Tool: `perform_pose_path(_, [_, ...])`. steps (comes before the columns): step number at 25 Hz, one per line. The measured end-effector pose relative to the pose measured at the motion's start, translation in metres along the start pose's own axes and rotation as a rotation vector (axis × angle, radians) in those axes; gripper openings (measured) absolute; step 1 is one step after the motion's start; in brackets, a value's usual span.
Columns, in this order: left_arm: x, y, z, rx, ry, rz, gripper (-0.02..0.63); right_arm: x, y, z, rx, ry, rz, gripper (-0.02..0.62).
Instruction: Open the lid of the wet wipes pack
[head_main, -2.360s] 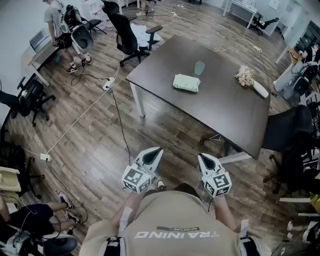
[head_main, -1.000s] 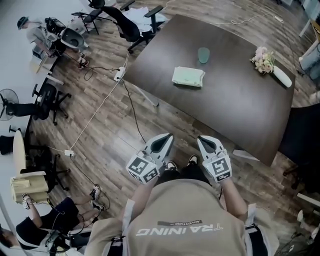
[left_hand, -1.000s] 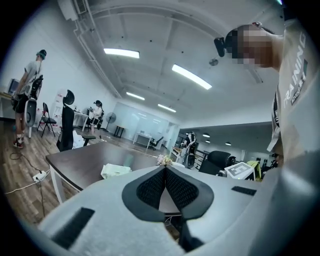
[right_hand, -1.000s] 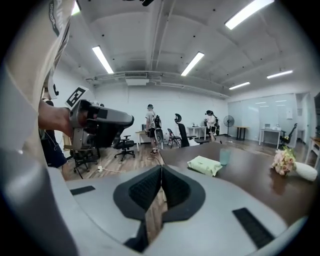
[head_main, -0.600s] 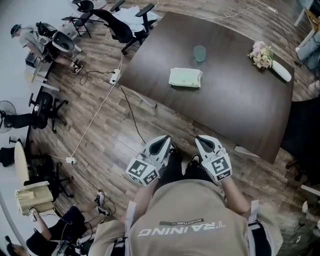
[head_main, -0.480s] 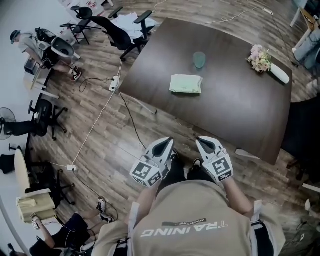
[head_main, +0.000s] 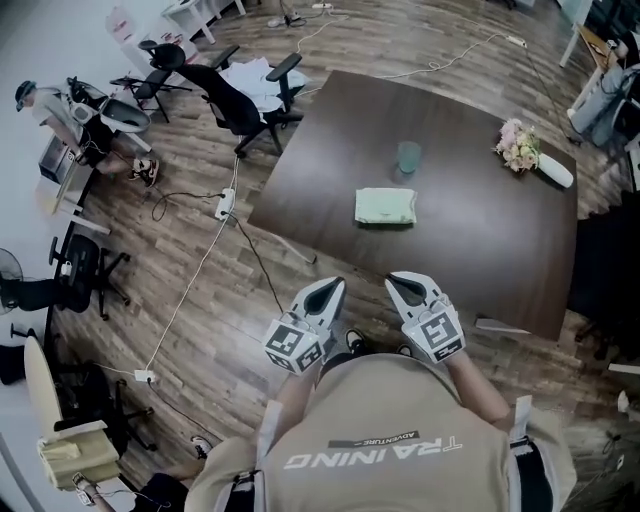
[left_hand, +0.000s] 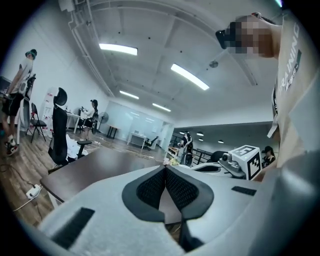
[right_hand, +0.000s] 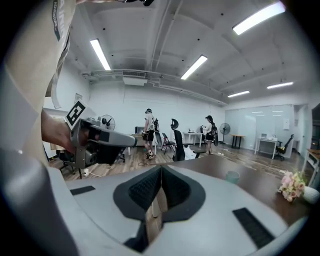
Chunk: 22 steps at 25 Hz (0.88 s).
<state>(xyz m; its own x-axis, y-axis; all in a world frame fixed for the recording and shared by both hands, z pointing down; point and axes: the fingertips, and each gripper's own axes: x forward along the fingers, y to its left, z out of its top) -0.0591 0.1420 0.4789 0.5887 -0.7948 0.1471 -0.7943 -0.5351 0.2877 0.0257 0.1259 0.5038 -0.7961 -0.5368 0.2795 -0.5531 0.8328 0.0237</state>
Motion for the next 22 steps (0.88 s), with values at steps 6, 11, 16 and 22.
perform_pose_path(6, [0.014,0.036,0.0,0.015,0.066,-0.122,0.009,0.042,0.001,0.005,0.08,0.007,-0.075,0.015])
perform_pose_path(11, [0.02,0.056,-0.003,0.018,0.051,-0.159,0.009,0.063,-0.001,0.011,0.074,0.008,-0.124,0.015])
perform_pose_path(16, [0.03,0.051,-0.012,-0.005,0.059,-0.191,0.009,0.062,-0.012,0.01,0.047,0.05,-0.146,0.015])
perform_pose_path(22, [0.046,0.065,-0.011,-0.025,0.069,-0.18,0.009,0.078,-0.032,-0.005,0.079,0.085,-0.125,0.015])
